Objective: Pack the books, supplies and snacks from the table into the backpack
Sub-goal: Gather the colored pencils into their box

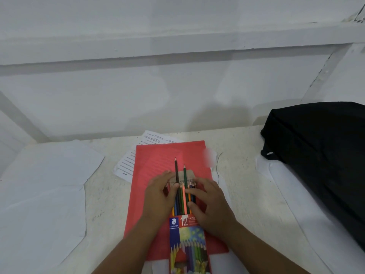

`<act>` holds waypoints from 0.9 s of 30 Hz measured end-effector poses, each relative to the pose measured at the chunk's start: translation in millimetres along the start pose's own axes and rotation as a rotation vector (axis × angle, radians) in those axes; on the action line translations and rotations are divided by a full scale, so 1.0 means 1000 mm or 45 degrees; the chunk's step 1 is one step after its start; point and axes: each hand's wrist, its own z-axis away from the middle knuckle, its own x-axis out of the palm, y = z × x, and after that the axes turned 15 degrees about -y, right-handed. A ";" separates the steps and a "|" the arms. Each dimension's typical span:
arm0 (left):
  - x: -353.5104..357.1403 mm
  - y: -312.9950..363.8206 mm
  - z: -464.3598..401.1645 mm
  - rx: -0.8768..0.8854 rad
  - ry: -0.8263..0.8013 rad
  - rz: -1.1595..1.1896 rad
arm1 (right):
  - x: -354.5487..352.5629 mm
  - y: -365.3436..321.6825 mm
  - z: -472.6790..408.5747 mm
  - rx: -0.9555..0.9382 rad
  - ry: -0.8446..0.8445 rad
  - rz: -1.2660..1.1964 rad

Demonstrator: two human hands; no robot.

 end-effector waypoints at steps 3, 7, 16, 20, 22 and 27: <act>-0.003 -0.009 0.003 0.062 -0.110 0.000 | 0.000 0.000 -0.001 0.000 0.020 -0.013; -0.006 -0.009 0.006 0.183 -0.132 0.062 | 0.000 0.000 -0.001 0.000 0.026 0.007; -0.006 -0.009 0.010 0.132 -0.079 0.155 | -0.002 -0.003 0.001 -0.020 0.011 0.030; -0.002 -0.005 0.008 0.181 -0.052 0.053 | -0.002 -0.005 0.003 -0.020 0.011 0.006; -0.002 -0.006 0.010 0.180 -0.065 0.080 | -0.001 -0.004 0.002 -0.023 0.027 0.020; -0.004 -0.008 0.010 0.190 -0.127 0.084 | 0.002 0.001 0.002 -0.075 0.101 -0.015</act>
